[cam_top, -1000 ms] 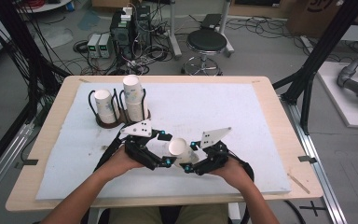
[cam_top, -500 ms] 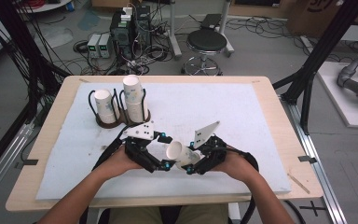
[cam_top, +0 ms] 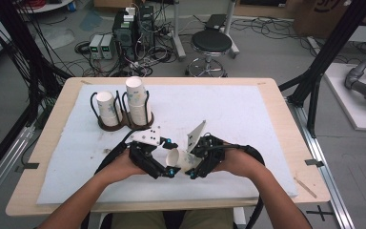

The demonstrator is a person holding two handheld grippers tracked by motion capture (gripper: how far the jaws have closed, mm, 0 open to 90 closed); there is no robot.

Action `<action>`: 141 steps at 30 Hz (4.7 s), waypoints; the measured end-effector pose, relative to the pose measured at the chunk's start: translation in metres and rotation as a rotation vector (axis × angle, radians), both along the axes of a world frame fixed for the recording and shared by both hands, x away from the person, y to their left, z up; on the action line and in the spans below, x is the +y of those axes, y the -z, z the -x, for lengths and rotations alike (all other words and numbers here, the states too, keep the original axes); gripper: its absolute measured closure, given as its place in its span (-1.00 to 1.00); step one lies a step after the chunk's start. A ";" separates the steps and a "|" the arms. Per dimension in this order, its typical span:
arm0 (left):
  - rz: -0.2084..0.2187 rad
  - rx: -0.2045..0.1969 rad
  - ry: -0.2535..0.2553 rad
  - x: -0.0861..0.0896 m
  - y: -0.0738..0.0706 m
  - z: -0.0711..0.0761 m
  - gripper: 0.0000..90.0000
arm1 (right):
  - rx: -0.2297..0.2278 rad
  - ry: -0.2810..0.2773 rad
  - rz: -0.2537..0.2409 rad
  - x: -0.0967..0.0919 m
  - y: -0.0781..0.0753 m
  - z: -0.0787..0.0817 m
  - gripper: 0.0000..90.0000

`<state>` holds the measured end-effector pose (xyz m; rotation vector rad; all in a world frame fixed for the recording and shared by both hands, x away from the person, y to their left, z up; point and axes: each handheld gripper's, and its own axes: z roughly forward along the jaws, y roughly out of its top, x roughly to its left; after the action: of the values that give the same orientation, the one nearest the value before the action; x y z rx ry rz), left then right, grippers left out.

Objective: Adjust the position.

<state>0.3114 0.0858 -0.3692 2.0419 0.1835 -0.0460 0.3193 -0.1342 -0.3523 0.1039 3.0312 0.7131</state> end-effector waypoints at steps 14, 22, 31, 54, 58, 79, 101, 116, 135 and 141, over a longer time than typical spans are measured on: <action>-0.052 0.009 0.042 -0.004 0.004 0.000 -0.32 | 0.049 -0.021 0.111 0.014 0.002 0.000 -0.25; -0.078 -0.017 0.036 -0.003 0.005 -0.001 -0.20 | 0.046 -0.019 0.120 0.014 0.002 0.000 -0.27; -0.050 -0.032 -0.002 0.002 0.001 -0.003 -0.17 | 0.002 0.032 -0.040 -0.001 -0.003 -0.003 -0.52; 0.167 -0.017 -0.126 0.022 0.017 -0.014 -0.18 | -0.061 0.330 -0.699 -0.080 0.014 0.013 -0.53; 0.209 -0.027 -0.132 0.022 0.019 -0.013 -0.18 | -0.065 0.368 -0.763 -0.086 0.028 0.014 -0.53; 0.316 -0.048 -0.057 0.021 0.024 -0.007 -0.18 | 0.065 0.291 -0.788 -0.073 0.047 0.010 -0.53; 0.348 -0.035 0.003 0.021 0.023 -0.006 -0.17 | 0.134 0.182 -0.851 -0.070 0.051 0.006 -0.22; 0.303 -0.002 -0.114 0.019 0.023 -0.006 -0.58 | 0.126 0.188 -0.830 -0.076 0.047 0.006 -0.09; 0.058 -0.108 -0.109 0.017 0.001 -0.003 -0.64 | -0.012 0.185 -0.511 -0.058 0.005 0.002 -0.09; 0.010 -0.126 -0.080 0.012 -0.003 -0.004 -0.64 | -0.036 0.148 -0.409 -0.048 -0.014 -0.002 -0.09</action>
<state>0.3155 0.0975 -0.3659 2.0181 0.1859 0.1306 0.3208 -0.1826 -0.3380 0.3139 2.7591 1.2883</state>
